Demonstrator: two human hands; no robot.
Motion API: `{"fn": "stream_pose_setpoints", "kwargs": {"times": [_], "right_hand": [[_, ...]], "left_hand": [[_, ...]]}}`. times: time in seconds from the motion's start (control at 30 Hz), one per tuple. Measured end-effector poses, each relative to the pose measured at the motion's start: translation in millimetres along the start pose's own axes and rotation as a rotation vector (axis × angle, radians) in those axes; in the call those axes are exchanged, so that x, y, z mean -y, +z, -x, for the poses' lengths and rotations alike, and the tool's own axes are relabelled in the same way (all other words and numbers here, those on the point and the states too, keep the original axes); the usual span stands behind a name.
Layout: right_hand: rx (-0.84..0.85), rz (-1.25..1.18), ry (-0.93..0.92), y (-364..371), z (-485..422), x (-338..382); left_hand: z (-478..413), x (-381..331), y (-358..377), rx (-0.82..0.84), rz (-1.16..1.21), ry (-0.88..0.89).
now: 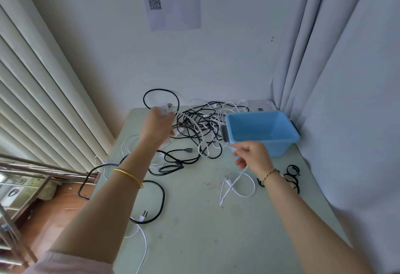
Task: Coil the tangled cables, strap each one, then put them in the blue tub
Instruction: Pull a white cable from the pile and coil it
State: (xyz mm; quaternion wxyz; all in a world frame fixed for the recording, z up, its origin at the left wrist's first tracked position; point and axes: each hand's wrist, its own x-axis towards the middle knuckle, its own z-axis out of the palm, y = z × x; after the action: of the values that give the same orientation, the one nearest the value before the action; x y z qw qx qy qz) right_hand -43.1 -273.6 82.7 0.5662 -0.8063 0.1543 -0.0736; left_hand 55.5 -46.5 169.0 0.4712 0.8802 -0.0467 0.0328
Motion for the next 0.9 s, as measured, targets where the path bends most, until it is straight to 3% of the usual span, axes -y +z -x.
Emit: {"fn": "stream_pose_setpoints", "kwargs": {"times": [0.17, 0.27, 0.33, 0.4, 0.47, 0.57, 0.67, 0.9], "right_hand": [[0.254, 0.509, 0.282, 15, 13, -76], [0.330, 0.875, 0.288, 25, 15, -74], [0.258, 0.928, 0.186, 29, 12, -54], [0.098, 0.750, 0.048, 27, 9, -25], [-0.035, 0.388, -0.111, 27, 8, 10], [0.100, -0.160, -0.058, 30, 13, 55], [0.215, -0.091, -0.115, 32, 17, 71], [-0.125, -0.067, -0.429, 26, 0, 74]], "left_hand": [[-7, -5, -17, -0.169, 0.165, -0.040], [-1, -9, -13, -0.012, 0.110, -0.022], [6, -11, -7, 0.127, -0.010, 0.020], [13, -14, 1, 0.228, -0.155, 0.077], [17, -16, 7, 0.284, -0.228, 0.100], [19, -21, 16, 0.317, -0.257, 0.104], [20, -26, 19, 0.322, -0.262, 0.109], [27, -25, 17, 0.534, -0.172, 0.032]]}}
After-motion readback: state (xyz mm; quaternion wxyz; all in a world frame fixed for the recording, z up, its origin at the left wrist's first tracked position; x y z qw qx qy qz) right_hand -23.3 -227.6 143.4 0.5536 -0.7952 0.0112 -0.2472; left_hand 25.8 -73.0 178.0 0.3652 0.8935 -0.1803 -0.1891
